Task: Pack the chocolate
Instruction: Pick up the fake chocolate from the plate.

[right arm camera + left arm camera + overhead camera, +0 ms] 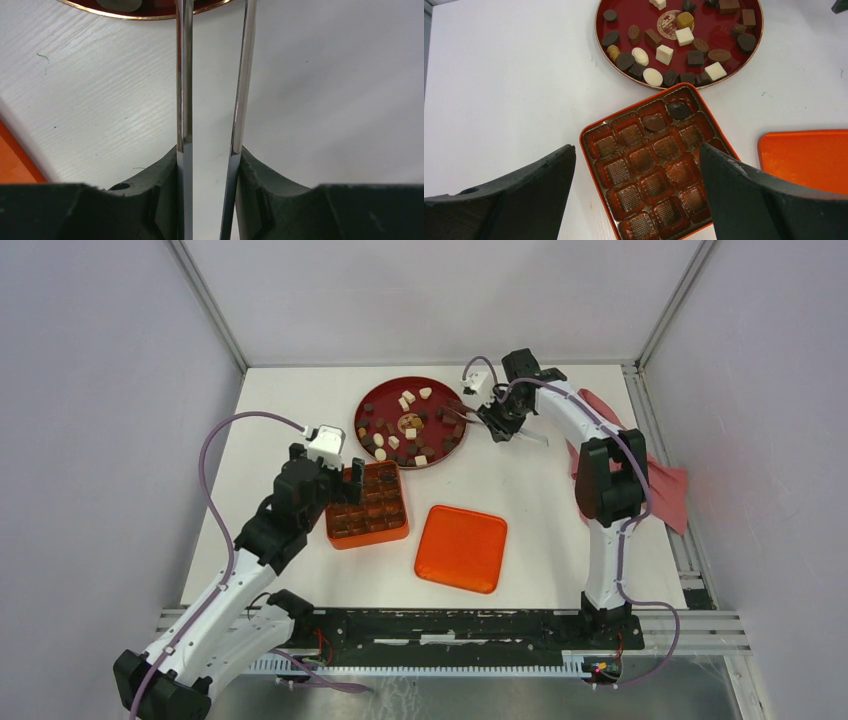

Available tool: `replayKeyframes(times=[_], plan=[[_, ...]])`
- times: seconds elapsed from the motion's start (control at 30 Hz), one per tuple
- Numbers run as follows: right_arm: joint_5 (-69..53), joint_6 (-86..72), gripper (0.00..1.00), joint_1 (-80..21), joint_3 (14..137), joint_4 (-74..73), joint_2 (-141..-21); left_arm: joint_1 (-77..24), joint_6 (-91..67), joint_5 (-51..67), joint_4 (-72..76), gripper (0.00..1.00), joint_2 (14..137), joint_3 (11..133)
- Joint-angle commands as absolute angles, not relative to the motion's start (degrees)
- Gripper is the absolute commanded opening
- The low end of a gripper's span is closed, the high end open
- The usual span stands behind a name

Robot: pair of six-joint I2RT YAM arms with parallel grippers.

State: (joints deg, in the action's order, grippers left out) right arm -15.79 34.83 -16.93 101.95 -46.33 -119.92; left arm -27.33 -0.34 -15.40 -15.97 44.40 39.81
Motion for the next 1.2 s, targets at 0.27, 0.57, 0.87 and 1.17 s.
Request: replayKeyframes(times=[0.27,0.57,0.87,1.17], plan=[[-16.4,35.4,0.43,-17.0,108.9,-48.6,-125.7,-26.9,-1.8,-13.8,-15.5,0.98,45.0,42.4],[-15.5,35.1,0.43,-17.1,110.5,-48.9,-127.7,-26.9,-1.8,-13.6,-15.5,0.98,45.4,42.5],[-15.8,34.4,0.43,-17.1,112.9,-50.0,-129.8,-26.8,-1.8,-13.8,-15.6,0.97,45.3,42.5],[-15.8,34.0,0.23,-17.0,112.5,-50.5,-128.6,-26.8,-1.7,-14.0,-15.6,0.97,45.1,42.5]])
